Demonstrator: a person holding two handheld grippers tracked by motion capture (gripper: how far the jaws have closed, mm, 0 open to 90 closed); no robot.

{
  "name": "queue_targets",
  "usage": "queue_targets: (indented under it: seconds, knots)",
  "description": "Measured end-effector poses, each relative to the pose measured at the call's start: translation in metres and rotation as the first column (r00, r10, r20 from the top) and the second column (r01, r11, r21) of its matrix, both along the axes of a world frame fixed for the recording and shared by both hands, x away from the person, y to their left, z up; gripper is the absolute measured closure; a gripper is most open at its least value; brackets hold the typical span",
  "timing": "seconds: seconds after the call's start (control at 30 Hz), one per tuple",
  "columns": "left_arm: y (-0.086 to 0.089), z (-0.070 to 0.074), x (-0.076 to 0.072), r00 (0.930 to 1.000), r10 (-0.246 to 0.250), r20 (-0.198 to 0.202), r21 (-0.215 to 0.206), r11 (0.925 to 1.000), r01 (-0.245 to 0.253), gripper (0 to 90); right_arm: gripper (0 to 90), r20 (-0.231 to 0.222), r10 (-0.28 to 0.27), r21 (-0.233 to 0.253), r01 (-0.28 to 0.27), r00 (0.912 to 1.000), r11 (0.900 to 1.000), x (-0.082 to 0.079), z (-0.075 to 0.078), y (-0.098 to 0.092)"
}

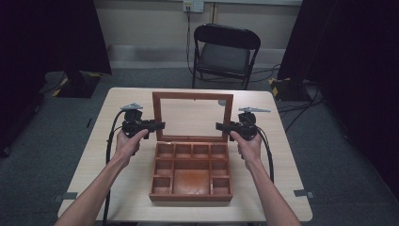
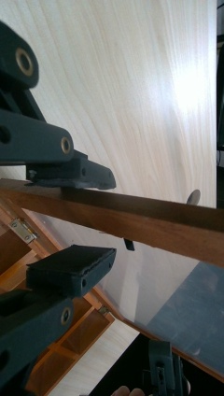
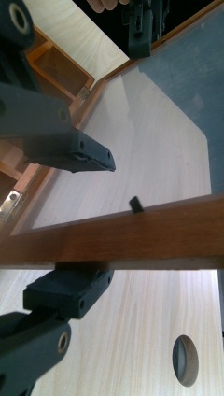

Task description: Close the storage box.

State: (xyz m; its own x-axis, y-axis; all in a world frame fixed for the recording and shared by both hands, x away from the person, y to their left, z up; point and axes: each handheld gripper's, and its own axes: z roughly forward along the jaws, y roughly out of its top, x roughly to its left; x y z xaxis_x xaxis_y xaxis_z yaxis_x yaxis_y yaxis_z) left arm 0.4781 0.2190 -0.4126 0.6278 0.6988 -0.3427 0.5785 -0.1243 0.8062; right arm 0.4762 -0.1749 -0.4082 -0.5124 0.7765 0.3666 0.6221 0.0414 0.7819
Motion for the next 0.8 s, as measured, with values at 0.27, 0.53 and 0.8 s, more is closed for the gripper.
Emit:
queue_targets:
  seconds: [0.27,0.53,0.8]
  knots:
    - [0.000,0.002,-0.002,0.9999,0.001,0.011,-0.007,1.0000,-0.001,59.5,42.6,0.034,-0.013,0.014,0.012,0.9993,1.000,-0.005,0.010,-0.002]
    - [0.000,0.001,-0.003,0.9998,-0.007,0.017,-0.024,0.9997,0.007,57.7,44.6,0.036,-0.013,0.024,0.013,0.9993,1.000,-0.009,0.011,-0.004]
    - [-0.005,0.007,-0.005,0.9990,-0.015,0.043,-0.041,0.9990,0.017,50.9,48.6,0.044,-0.005,0.018,0.004,0.9990,1.000,-0.015,0.012,-0.007]
